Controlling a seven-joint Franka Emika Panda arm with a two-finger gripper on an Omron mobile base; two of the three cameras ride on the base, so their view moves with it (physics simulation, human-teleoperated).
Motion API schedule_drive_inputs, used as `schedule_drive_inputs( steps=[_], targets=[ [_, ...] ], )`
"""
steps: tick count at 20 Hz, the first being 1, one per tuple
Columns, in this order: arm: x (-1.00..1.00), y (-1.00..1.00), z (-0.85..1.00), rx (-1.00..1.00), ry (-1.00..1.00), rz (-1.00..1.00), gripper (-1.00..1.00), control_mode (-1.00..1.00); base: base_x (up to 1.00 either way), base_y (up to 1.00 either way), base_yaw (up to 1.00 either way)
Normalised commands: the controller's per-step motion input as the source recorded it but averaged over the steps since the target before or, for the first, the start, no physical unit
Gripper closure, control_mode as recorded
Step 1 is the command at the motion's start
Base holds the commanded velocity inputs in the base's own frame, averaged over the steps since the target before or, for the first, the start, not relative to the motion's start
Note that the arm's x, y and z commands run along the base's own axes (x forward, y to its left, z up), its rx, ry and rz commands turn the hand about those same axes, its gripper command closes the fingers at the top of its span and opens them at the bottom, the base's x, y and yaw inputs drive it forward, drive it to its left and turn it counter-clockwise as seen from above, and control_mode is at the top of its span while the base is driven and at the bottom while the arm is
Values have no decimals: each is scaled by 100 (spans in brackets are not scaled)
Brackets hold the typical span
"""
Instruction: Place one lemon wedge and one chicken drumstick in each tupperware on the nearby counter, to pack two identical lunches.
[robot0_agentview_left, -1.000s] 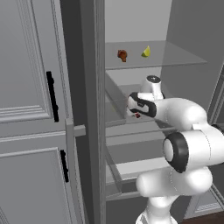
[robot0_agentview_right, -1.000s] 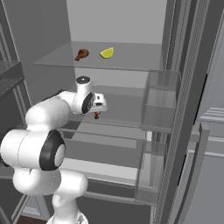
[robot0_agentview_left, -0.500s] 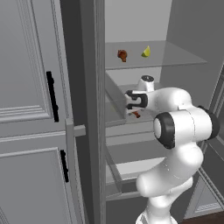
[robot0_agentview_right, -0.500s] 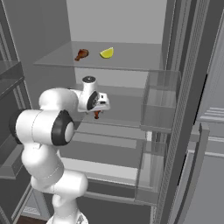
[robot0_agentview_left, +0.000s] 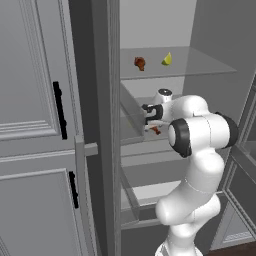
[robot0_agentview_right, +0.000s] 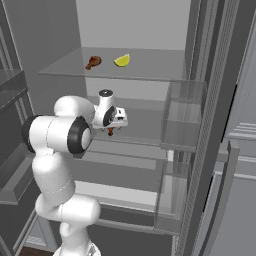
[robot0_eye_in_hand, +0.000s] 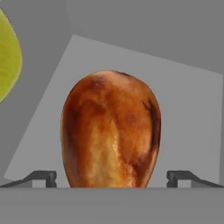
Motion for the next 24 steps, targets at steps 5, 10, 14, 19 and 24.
schedule_drive_inputs(
  steps=[5,10,14,19,24],
  targets=[
    [12,0,-22,0,-2,0,-100,-100,0,0,0],
    [0,0,-8,0,0,0,-100,-100,0,0,0],
    [0,0,-4,0,0,0,100,-100,0,0,0],
    [-3,0,0,0,0,0,100,-100,0,0,0],
    [-68,0,0,1,-5,0,100,-100,0,0,0]
  ],
)
